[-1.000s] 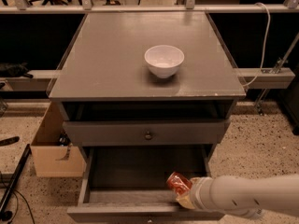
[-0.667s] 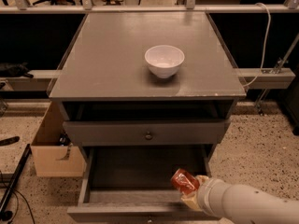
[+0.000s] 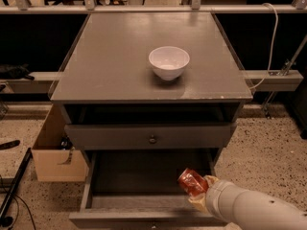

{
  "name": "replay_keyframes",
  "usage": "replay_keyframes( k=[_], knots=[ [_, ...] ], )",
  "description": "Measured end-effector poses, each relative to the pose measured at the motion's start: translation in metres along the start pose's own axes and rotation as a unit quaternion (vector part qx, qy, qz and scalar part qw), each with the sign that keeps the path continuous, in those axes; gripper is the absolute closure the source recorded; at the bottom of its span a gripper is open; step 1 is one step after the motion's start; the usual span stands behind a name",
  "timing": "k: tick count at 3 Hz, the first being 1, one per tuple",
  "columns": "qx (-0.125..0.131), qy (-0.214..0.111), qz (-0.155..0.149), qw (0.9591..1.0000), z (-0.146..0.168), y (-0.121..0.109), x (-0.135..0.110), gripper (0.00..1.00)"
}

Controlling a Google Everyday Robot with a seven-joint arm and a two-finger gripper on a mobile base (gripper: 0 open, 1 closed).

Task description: Pick coke can from middle drawer and place on counter

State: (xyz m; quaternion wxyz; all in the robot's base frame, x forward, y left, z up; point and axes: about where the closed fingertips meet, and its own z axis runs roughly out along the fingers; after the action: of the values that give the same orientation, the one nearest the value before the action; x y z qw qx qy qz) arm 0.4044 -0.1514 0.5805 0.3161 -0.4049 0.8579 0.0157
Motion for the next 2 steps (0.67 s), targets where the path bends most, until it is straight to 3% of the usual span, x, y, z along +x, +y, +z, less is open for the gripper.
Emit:
replay_keyframes(
  k=[1, 2],
  knots=[
    [0.007, -0.017, -0.024, 0.9995, -0.009, -0.002, -0.028, 1.00],
    [0.027, -0.063, -0.082, 0.9942, -0.036, -0.008, -0.099, 1.00]
  ],
)
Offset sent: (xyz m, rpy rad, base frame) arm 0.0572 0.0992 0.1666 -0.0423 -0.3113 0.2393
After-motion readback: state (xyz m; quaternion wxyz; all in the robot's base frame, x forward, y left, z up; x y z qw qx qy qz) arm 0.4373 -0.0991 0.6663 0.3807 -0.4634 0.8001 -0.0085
